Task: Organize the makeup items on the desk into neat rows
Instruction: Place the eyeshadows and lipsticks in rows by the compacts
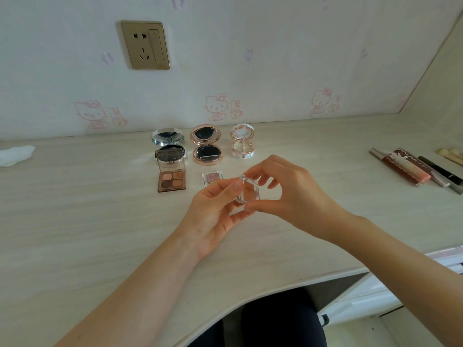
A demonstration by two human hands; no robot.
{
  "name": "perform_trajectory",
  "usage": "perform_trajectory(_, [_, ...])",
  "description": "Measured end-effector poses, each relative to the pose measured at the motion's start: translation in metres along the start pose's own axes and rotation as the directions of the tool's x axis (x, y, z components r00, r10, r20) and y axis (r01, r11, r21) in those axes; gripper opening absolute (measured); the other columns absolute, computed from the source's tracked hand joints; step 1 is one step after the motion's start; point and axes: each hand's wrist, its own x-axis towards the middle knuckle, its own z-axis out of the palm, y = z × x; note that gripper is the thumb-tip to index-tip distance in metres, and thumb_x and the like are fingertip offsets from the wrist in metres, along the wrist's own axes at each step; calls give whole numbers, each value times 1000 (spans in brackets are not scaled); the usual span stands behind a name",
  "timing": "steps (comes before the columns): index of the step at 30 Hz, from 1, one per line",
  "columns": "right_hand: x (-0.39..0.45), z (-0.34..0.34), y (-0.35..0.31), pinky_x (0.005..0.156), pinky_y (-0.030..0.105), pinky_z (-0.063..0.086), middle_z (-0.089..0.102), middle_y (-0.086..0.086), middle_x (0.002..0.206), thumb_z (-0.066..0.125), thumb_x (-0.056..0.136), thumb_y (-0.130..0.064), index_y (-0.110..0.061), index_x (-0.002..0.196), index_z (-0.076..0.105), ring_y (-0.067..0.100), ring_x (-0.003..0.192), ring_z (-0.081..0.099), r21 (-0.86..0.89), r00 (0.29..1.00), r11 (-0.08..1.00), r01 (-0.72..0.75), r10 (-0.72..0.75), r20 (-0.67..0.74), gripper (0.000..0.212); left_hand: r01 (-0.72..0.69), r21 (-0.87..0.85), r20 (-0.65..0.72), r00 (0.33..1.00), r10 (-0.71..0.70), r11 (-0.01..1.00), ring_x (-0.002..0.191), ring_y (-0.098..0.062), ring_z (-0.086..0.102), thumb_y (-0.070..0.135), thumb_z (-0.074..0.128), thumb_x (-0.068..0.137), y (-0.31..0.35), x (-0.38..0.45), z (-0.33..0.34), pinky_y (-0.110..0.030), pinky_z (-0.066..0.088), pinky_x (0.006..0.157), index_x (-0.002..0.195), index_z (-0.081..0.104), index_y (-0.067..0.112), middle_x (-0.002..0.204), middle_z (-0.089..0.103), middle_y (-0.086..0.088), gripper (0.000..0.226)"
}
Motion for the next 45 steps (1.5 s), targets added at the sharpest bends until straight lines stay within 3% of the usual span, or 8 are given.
perform_trajectory(8, [3, -5, 1, 86, 24, 53, 69, -19, 99, 73, 81, -29, -26, 108, 70, 0, 95, 64, 210, 989, 967, -145, 143, 21, 28, 7, -64, -9, 1000, -8, 998, 81, -20, 70, 19, 65, 76, 4, 1, -2, -35, 59, 72, 91, 67, 6, 90, 72, -11, 20])
perform_trajectory(14, [-6, 5, 5, 84, 10, 47, 70, -14, 101, 61, 91, -24, -25, 114, 67, -4, 95, 60, -15, 995, 999, -40, 39, -88, 24, 14, -53, -9, 1000, -15, 998, 84, -23, 70, 19, 66, 76, 1, 2, -3, -37, 59, 74, 87, 70, 7, 90, 71, -14, 17])
perform_trajectory(19, [-1, 10, 9, 78, 22, 50, 71, -12, 94, 60, 93, -18, -20, 107, 70, 3, 84, 63, -98, 975, 995, 29, -50, -218, 17, 11, -26, -17, 1000, -12, 1000, 91, -26, 70, 20, 65, 77, 1, 3, -2, -40, 58, 79, 98, 68, 3, 97, 70, -17, 27])
perform_trajectory(26, [19, 7, 28, 79, 27, 53, 72, -9, 90, 56, 94, -19, -18, 103, 69, 10, 84, 67, -30, 985, 999, -33, 28, -172, 16, -88, 308, -132, 982, 134, 947, 94, -20, 70, 11, 67, 86, 10, 4, 2, -38, 59, 78, 109, 65, 5, 99, 73, -11, 24])
perform_trajectory(29, [29, 8, 44, 74, 38, 53, 73, -6, 87, 55, 94, -17, -17, 101, 69, 17, 81, 67, -94, 989, 995, -40, 26, -148, 15, -192, 628, -140, 926, 352, 754, 88, -15, 71, 10, 71, 84, 13, 12, 0, -30, 58, 77, 108, 65, 10, 93, 73, -3, 25])
perform_trajectory(31, [36, 10, 55, 69, 43, 52, 72, -1, 83, 56, 94, -20, -17, 98, 68, 23, 76, 66, -149, 992, 987, -51, 33, -125, 14, -244, 872, -13, 856, 517, 424, 86, -7, 66, 14, 74, 81, 10, 20, -4, -20, 54, 76, 103, 67, 16, 90, 70, 7, 24])
perform_trajectory(36, [49, 16, 66, 72, 43, 52, 70, -2, 94, 54, 94, -23, -22, 100, 70, 24, 85, 63, -250, 997, 965, -83, 79, -25, 16, -290, 940, 341, 793, 506, -179, 105, -14, 49, 23, 71, 82, -4, 32, -6, -30, 43, 88, 96, 70, 20, 98, 65, 9, 15])
perform_trajectory(45, [54, 21, 67, 72, 36, 49, 70, -3, 99, 51, 96, -29, -27, 108, 68, 23, 91, 61, -397, 995, 915, -69, 92, 38, 21, -245, 897, 396, 815, 423, -368, 104, -18, 48, 29, 67, 86, -8, 44, -9, -34, 45, 82, 104, 72, 21, 103, 68, 8, 21])
